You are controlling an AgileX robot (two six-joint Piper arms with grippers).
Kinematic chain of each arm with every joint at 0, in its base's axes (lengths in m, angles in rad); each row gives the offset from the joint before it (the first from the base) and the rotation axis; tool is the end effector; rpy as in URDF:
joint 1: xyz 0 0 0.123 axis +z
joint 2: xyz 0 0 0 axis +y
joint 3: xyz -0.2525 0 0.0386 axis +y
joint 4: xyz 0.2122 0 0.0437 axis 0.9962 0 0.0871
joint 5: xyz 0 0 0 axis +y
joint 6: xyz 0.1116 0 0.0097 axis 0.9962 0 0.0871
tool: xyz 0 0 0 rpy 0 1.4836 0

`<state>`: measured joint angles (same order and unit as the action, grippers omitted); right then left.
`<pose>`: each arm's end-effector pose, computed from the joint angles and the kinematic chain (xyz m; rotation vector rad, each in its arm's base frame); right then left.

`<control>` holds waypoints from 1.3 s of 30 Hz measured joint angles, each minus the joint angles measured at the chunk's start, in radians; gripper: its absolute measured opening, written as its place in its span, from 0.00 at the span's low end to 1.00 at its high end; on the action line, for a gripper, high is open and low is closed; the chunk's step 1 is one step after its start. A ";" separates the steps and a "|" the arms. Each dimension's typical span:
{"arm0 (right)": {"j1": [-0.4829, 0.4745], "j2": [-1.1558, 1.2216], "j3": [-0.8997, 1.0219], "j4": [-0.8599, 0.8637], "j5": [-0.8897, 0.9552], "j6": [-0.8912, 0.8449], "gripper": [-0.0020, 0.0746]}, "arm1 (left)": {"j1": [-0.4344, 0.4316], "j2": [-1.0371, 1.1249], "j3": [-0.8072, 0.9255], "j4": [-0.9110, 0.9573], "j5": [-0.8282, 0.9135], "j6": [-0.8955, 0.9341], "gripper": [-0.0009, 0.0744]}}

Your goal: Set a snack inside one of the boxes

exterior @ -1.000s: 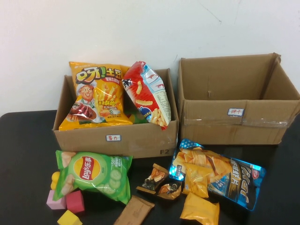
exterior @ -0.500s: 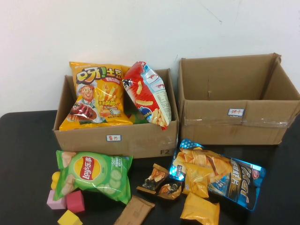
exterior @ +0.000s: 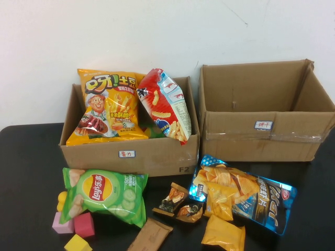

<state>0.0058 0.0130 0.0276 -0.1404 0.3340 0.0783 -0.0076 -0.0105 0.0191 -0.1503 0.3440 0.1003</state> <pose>0.0692 -0.0047 0.1685 -0.0240 1.8554 -0.0764 0.0677 -0.0062 0.1718 0.0046 1.8330 -0.0807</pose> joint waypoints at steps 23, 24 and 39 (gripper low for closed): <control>-0.011 -0.023 0.000 0.057 0.007 -0.125 0.02 | 0.000 0.000 0.000 0.000 0.000 0.003 0.01; -0.011 -0.023 0.000 0.059 0.007 -0.125 0.02 | 0.000 0.000 0.000 0.000 0.000 0.003 0.01; -0.011 -0.023 0.000 0.063 0.007 -0.128 0.02 | 0.000 0.000 0.000 0.000 0.000 0.003 0.01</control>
<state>-0.0050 -0.0096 0.0276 -0.0777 0.3412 -0.0494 -0.0076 -0.0105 0.0191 -0.1503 0.3440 0.1028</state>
